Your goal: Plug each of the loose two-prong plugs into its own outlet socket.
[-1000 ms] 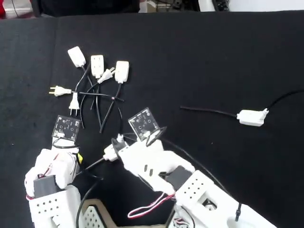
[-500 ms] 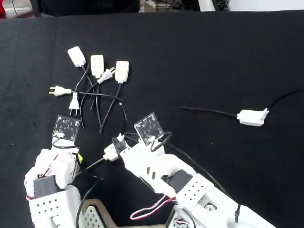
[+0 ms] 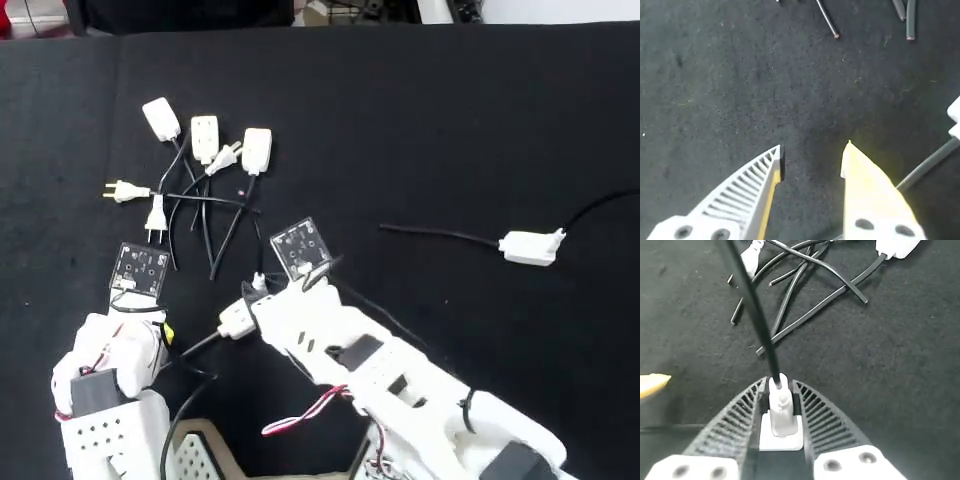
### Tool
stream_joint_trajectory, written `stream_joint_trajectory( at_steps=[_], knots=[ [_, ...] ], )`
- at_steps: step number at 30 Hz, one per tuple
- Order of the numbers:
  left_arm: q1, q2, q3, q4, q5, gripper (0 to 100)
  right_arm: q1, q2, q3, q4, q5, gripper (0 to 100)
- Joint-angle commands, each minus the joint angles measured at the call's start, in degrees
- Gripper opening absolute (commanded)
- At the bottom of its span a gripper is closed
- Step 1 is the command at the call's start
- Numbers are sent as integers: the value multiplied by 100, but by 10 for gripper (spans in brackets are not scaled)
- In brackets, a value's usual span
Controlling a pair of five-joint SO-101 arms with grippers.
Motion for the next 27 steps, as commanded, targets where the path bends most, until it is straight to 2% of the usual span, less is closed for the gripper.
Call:
stream_joint_trajectory(
  at_steps=[1,9,25,27],
  knots=[
    [-31,-35,-4,9,26,203,44,48,-303,-97,-44,12],
    [-31,-35,-4,0,18,203,-123,84,-233,-53,-9,12],
    [-31,-35,4,26,-132,203,-431,92,-4,264,791,18],
    [-31,-35,4,26,-132,203,-431,92,4,273,791,53]
  ],
)
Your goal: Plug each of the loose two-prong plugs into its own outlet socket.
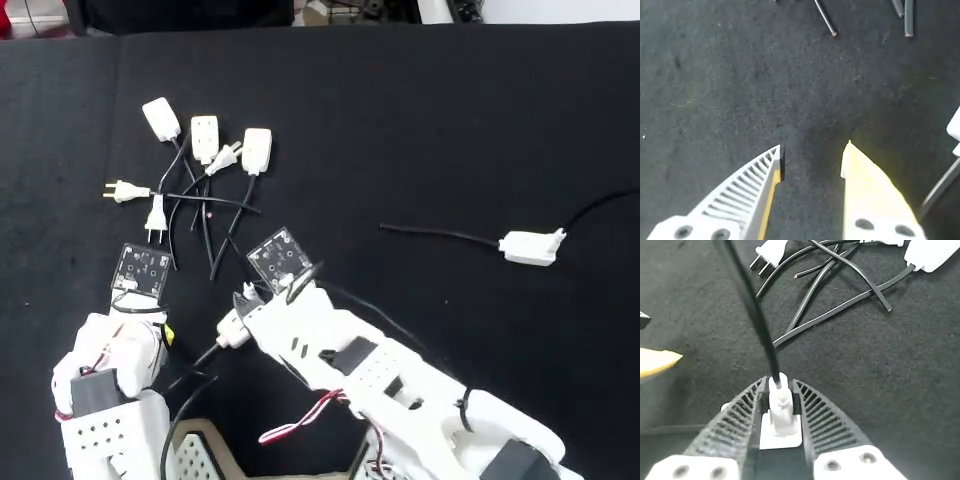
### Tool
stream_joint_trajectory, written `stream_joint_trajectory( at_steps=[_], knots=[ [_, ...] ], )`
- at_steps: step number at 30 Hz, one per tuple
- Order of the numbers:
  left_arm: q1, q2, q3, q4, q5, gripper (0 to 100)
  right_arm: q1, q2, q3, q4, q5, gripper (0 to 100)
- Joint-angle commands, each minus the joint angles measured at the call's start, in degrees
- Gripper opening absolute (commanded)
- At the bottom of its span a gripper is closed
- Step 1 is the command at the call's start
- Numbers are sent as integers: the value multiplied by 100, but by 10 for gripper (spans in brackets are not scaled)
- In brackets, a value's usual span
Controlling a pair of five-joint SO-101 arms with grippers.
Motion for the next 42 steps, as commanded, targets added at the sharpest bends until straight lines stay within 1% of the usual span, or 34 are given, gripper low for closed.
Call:
stream_joint_trajectory(
  at_steps=[1,3,7,21,26,33,38,42],
  knots=[
    [-31,-35,-13,35,-35,203,-132,66,57,105,79,77],
    [-31,-35,-13,35,-35,203,-132,48,66,123,132,104],
    [-31,-35,-13,35,-35,203,-132,48,66,132,132,87],
    [-22,-35,-13,35,-35,203,-141,22,31,264,141,89],
    [-22,-35,-13,35,-44,203,-158,22,22,255,369,89],
    [-13,-35,4,18,-44,203,-308,22,-57,281,387,90],
    [110,-35,40,0,-44,203,-316,22,-101,343,378,172],
    [119,-35,40,0,-44,203,-316,13,-365,853,387,171]
  ],
)
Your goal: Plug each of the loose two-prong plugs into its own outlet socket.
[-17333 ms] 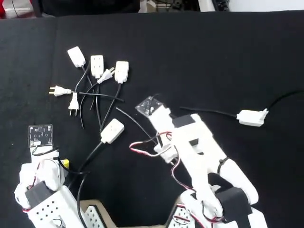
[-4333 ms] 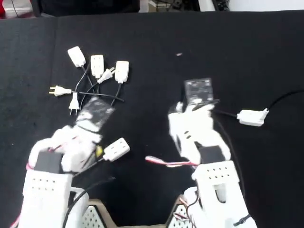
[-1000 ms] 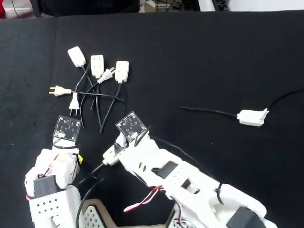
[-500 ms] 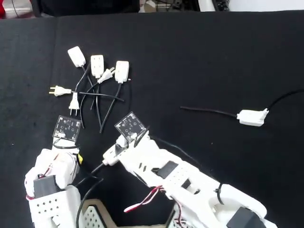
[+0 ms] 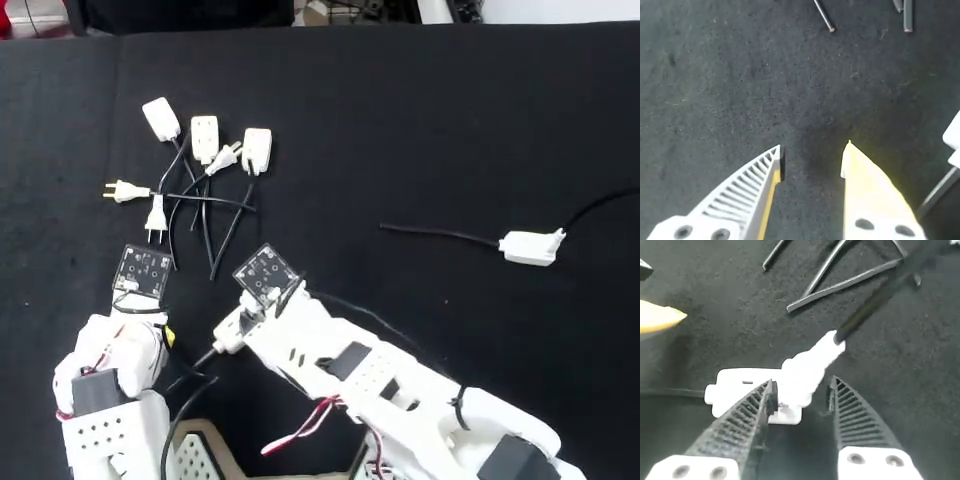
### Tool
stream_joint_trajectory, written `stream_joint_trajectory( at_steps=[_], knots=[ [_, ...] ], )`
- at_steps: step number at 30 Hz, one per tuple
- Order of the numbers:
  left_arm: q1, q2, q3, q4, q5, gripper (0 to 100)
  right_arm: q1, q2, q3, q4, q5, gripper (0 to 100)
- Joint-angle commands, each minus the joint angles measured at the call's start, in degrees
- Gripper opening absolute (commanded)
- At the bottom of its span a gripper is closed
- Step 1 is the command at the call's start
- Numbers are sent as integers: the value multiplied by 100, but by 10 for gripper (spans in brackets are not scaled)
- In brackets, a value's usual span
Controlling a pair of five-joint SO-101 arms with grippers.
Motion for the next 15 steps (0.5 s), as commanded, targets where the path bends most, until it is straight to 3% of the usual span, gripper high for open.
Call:
stream_joint_trajectory(
  at_steps=[1,15],
  knots=[
    [101,-35,-31,0,-35,203,-62,-101,-470,457,53,172],
    [110,-35,-31,0,-35,203,-70,-101,-637,668,53,170]
  ],
)
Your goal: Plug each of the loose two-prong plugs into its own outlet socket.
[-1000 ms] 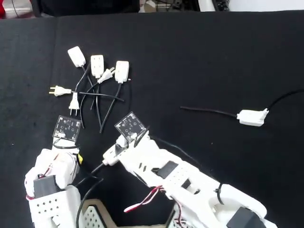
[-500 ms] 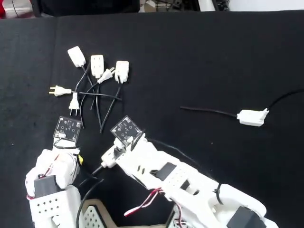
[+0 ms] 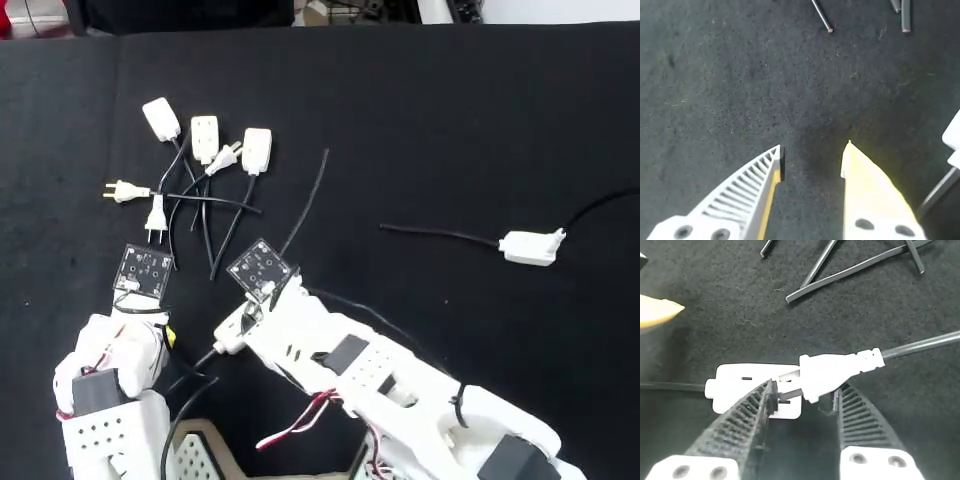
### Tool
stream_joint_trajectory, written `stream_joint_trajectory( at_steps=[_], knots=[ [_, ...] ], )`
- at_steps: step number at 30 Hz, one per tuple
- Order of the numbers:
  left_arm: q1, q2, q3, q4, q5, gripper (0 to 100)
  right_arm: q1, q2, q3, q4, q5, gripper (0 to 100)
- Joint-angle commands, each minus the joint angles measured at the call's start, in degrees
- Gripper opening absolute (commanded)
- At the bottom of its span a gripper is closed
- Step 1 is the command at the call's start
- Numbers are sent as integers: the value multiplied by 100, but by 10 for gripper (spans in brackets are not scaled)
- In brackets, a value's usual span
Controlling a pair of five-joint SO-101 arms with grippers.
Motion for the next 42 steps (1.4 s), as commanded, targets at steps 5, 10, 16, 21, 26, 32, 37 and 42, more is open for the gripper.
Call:
stream_joint_trajectory(
  at_steps=[5,10,16,21,26,32,37,42],
  knots=[
    [101,-35,-31,0,-35,202,-26,-101,-347,62,53,27],
    [101,-35,-31,0,-35,202,255,-101,-374,70,44,11],
    [101,-35,-31,0,-35,202,369,-303,-769,1064,44,11],
    [101,-35,-31,0,-35,202,457,-1059,-857,1802,44,11],
    [84,-35,-31,0,-35,202,1002,-1464,-1262,2198,299,12],
    [57,-35,-75,26,0,202,967,-57,-2501,2646,404,129],
    [-163,-35,-92,26,0,202,501,1631,-3591,2708,835,152],
    [-453,-35,-154,53,9,201,721,3134,-5516,4536,1310,156]
  ],
)
